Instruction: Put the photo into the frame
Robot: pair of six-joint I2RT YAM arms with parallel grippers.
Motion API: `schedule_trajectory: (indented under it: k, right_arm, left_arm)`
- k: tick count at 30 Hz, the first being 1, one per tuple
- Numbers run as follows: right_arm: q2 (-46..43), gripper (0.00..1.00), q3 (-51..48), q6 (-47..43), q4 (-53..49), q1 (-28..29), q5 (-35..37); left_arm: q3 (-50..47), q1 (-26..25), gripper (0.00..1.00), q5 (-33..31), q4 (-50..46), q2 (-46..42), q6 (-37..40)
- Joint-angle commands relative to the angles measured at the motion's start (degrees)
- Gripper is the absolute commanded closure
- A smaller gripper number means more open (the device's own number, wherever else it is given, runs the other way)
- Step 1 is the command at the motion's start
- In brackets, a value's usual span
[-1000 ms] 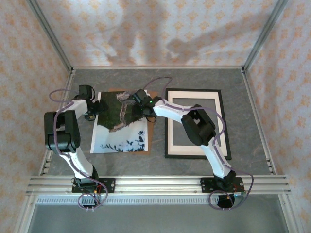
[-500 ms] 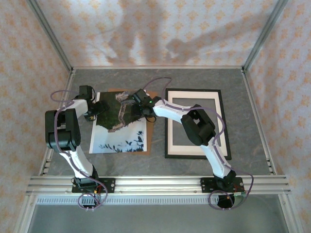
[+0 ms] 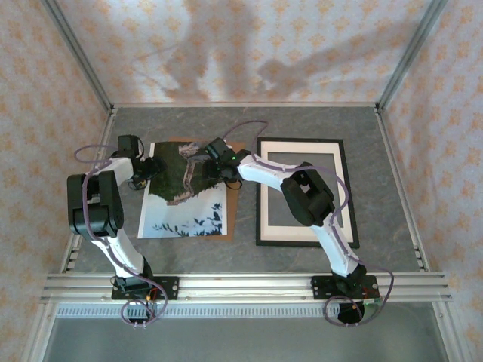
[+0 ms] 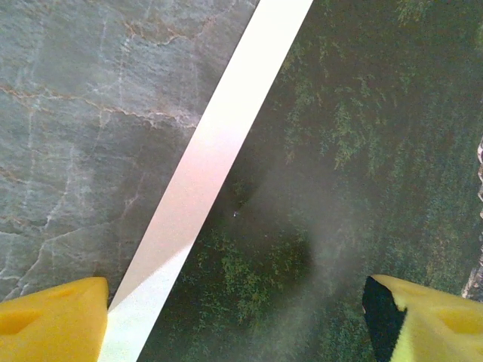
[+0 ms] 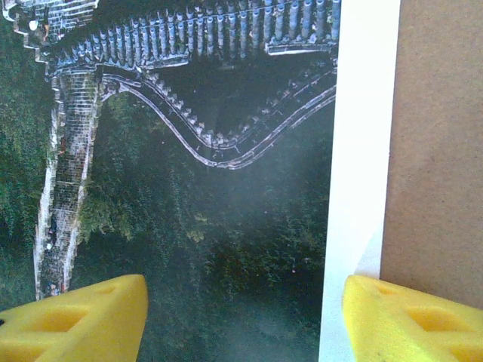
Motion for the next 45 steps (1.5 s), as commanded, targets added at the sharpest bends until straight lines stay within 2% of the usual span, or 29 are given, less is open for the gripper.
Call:
schedule_trajectory:
  k: [1,13,25,31,37,45]
  right_arm:
    - [3.15,0.3,0.6,2.59,0.74,0.65,-3.49]
    - [3.76,0.27,0.7,3.72,1.83,0.41,-5.0]
    - [4.01,0.26,1.15,4.98,2.01,-0.4,-6.12]
    - [4.14,0.26,1.5,6.78,1.92,-0.75,-7.44]
    - [4.24,0.26,1.16,8.39,3.25,-0.97,-9.16]
    - [2.12,0.21,-2.37,11.33,8.7,-2.07,-12.58]
  left_arm:
    - [-1.75,-1.57,0.17,11.62,4.39,-0.26,-3.55]
    - [-3.82,-1.63,0.15,16.07,8.25,-3.98,-6.71]
    - [-10.7,-1.71,0.12,21.41,17.31,-9.6,-15.71]
    - [-14.93,-1.81,0.07,20.89,20.03,-14.12,-18.14]
    - [-16.8,-2.4,0.06,20.82,18.68,-15.71,-16.54]
    - [-17.61,-3.37,0.07,15.67,14.61,-17.61,-13.36]
